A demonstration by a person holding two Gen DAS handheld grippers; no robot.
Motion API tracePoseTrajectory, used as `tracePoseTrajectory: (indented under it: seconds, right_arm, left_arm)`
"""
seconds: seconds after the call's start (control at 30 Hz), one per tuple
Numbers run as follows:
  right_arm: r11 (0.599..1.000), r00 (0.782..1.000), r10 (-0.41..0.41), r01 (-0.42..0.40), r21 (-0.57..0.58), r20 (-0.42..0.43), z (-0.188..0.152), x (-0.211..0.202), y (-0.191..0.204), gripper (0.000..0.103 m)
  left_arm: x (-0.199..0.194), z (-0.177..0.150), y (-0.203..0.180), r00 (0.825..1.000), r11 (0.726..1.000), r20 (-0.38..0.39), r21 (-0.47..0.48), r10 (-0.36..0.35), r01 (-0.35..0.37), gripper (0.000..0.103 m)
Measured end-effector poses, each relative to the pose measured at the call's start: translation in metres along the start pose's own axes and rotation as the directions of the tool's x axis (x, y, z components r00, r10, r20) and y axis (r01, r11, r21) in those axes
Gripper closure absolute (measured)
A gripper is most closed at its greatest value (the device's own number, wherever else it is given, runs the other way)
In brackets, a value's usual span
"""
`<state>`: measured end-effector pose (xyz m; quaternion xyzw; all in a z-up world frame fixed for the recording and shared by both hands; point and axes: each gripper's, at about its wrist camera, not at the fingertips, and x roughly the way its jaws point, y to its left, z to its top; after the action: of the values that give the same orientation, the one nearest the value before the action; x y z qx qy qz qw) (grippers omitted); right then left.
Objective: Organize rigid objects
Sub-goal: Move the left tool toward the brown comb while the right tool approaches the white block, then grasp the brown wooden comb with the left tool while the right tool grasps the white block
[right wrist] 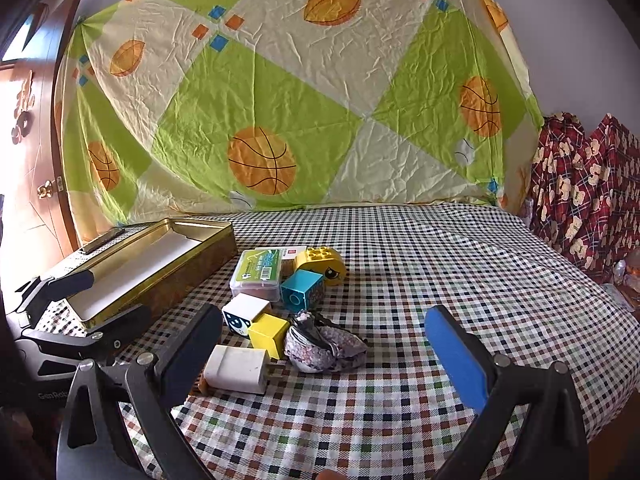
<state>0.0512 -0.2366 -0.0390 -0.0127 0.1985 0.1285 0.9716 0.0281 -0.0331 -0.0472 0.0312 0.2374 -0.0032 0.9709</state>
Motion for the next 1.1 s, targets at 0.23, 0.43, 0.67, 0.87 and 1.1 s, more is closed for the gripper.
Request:
tracePoseTrajectory:
  seconds: [0.23,0.43,0.67,0.87,1.1]
  right_arm:
    - [0.998,0.999,-0.039,0.04,0.04,-0.034,-0.009,0.013,-0.021,0.001]
    - [0.998,0.999,-0.033,0.036,0.059,-0.043,-0.012,0.017,-0.028,0.001]
    - [0.998,0.999,-0.016,0.019,0.054,-0.052,-0.015,0.02,-0.025,0.001]
    - [0.999,0.998,-0.012,0.015,0.049,-0.057,-0.018,0.022,-0.023,0.001]
    - [0.998,0.998,-0.016,0.019,0.052,-0.056,-0.018,0.022,-0.026,0.001]
  left_arm:
    - [0.015,-0.007,-0.013,0.998,0.999,-0.06,0.039,-0.002,0.005,0.006]
    - [0.038,-0.016,-0.022,0.986,0.999,-0.169,0.05,-0.01,0.018,0.017]
    - [0.051,-0.013,-0.03,0.974,0.998,-0.227,0.067,0.023,-0.008,0.017]
    - [0.052,-0.007,-0.043,0.973,0.99,-0.225,0.139,0.045,-0.014,0.021]
    - [0.071,-0.006,-0.041,0.944,0.992,-0.326,0.101,-0.045,0.082,0.042]
